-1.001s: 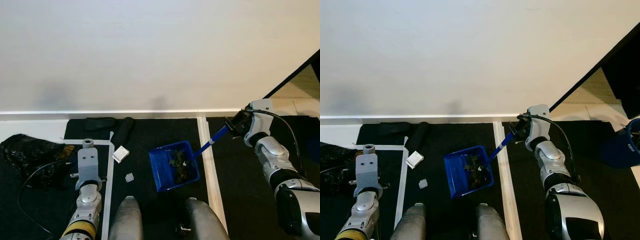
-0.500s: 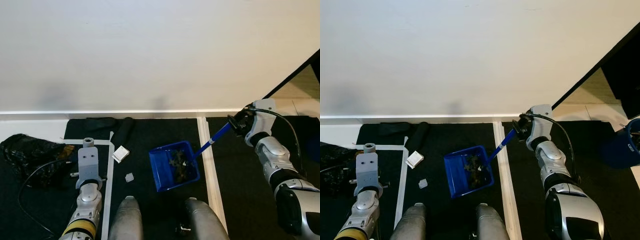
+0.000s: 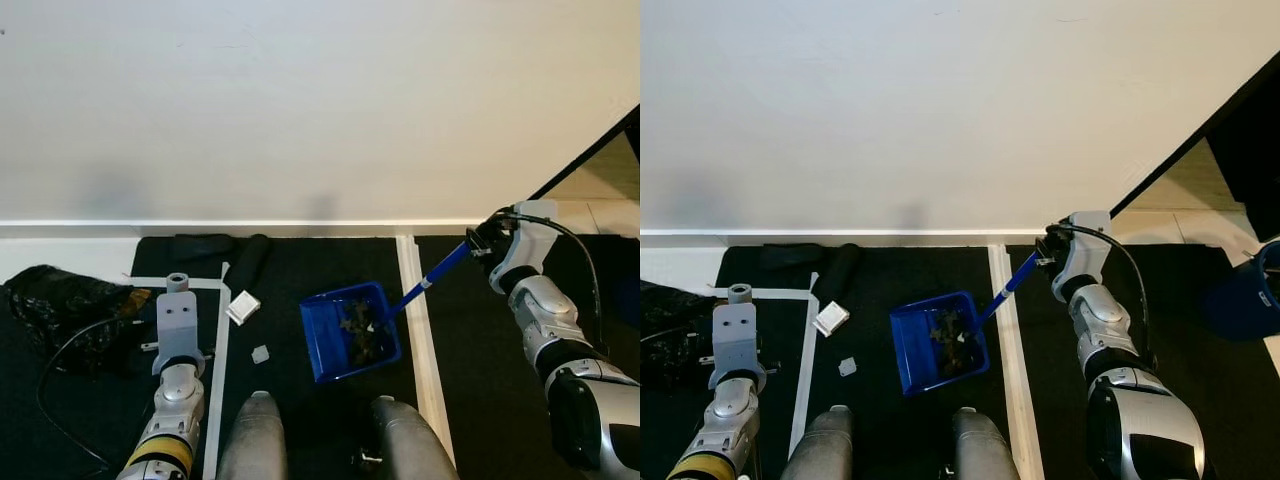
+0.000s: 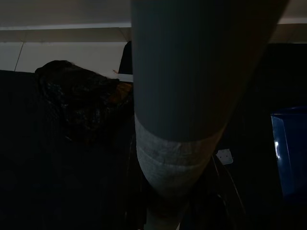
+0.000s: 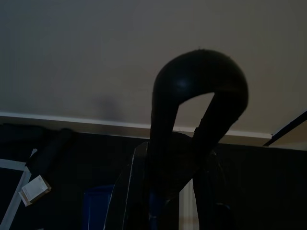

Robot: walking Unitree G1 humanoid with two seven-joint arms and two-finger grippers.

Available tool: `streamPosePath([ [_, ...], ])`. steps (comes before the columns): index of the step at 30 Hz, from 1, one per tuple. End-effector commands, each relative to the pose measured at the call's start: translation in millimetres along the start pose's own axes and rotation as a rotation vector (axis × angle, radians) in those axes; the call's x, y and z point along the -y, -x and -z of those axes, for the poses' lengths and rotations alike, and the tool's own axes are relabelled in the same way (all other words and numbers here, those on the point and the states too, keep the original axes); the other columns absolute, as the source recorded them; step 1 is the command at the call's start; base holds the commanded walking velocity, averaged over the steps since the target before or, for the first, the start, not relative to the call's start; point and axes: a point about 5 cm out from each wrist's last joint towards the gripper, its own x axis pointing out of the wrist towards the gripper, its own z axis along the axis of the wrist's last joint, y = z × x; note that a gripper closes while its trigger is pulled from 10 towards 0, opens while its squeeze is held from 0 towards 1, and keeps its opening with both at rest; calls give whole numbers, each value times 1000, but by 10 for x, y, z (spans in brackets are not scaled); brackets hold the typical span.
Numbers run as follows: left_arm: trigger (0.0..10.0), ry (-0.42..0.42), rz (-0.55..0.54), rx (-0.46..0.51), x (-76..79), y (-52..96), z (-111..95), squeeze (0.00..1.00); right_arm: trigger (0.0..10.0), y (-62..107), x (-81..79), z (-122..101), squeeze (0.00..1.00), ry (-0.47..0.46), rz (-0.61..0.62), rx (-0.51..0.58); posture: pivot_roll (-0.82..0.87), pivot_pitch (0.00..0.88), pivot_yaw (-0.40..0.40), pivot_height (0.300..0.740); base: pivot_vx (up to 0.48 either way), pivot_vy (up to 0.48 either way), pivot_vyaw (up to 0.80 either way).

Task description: Sweep floor

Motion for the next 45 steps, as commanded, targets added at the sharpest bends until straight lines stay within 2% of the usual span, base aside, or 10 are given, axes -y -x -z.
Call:
streamPosePath([
  [1, 10000, -15, -16, -74, -70, 48, 181, 0, 0, 92, 57, 163, 0, -2, 36, -63, 159, 167, -127, 740, 0, 0, 0],
  [7, 10000, -78, 9, -4, -102, -8, 46, 0, 0, 84, 69, 131, 0, -48, 51, -34, 161, 147, -116, 740, 0, 0, 0],
  [12, 10000, -82, 9, 28, -138, -62, -56, 0, 0, 54, 69, 79, 0, -66, 47, -18, 156, 141, -112, 740, 0, 0, 0],
  [13, 10000, -90, 11, 33, -144, -76, -74, 0, 10000, 57, 59, 101, 0, -58, 43, -35, 152, 136, -108, 740, 0, 0, 0],
  [19, 10000, -122, 43, 32, -80, -88, -84, 0, 10000, 140, 24, 304, 0, -39, 50, -126, 148, 118, -96, 740, 0, 0, 0],
  [22, 10000, -135, 59, 46, -45, -92, -111, 0, 10000, 152, 12, 320, 0, -53, 48, -117, 148, 114, -94, 740, 0, 0, 0],
  [29, 10000, -142, 65, 88, -20, -143, -242, 0, 10000, 98, 28, 169, 0, -78, 44, -28, 136, 93, -88, 740, 0, 0, 0],
  [32, 10000, -154, 74, 117, 7, -171, -326, 0, 10000, 43, 40, 14, 0, -98, 36, 51, 135, 79, -87, 740, 0, 0, 0],
  [39, 10000, -181, 86, 147, 23, -191, -397, 0, 10000, 26, 82, -83, 0, -135, 47, 107, 133, 70, -84, 740, 0, 0, 0],
  [45, 10000, -270, 122, 236, 51, -231, -600, 0, 10000, 19, 134, -128, 0, -155, 31, 103, 127, 60, -74, 740, 0, 0, 0],
])
